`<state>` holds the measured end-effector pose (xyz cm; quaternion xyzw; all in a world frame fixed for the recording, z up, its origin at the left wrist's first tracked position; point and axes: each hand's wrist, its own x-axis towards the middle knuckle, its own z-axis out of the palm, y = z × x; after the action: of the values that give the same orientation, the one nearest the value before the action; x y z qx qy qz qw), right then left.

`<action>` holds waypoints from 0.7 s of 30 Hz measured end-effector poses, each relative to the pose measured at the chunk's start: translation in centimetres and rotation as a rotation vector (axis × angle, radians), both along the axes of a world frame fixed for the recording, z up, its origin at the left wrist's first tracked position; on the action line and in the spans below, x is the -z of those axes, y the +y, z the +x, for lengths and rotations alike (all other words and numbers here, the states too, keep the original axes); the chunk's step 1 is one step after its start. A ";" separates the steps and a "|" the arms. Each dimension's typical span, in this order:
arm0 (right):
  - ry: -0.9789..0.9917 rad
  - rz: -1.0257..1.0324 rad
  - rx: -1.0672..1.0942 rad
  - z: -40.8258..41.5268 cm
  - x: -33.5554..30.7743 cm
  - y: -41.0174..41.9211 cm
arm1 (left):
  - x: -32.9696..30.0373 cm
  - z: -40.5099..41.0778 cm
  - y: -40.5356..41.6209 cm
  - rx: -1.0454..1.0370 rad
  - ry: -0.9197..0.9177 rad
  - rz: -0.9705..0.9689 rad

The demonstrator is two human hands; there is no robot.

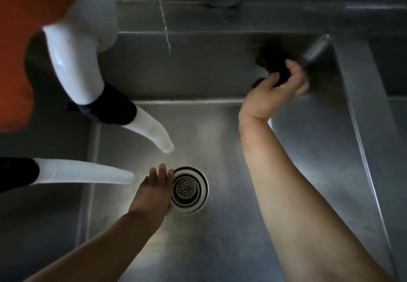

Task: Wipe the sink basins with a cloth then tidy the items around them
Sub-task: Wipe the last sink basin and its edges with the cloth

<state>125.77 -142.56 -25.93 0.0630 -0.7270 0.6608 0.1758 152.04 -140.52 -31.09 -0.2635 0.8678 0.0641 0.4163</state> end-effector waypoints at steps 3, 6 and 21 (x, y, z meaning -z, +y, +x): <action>-0.068 -0.088 0.046 0.8 -0.4 -1.5 | 0.1 0.0 -0.1 -0.008 0.010 0.004; -0.113 -0.098 0.007 3.1 -0.3 -3.5 | 0.0 0.1 -0.2 -0.003 0.009 0.010; 0.093 0.049 -0.195 2.8 -0.7 -2.7 | 0.1 0.1 -0.1 -0.013 0.019 0.007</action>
<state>128.58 -145.31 -25.26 0.1684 -0.7244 0.6531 0.1426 152.13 -140.62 -31.20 -0.2673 0.8697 0.0724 0.4085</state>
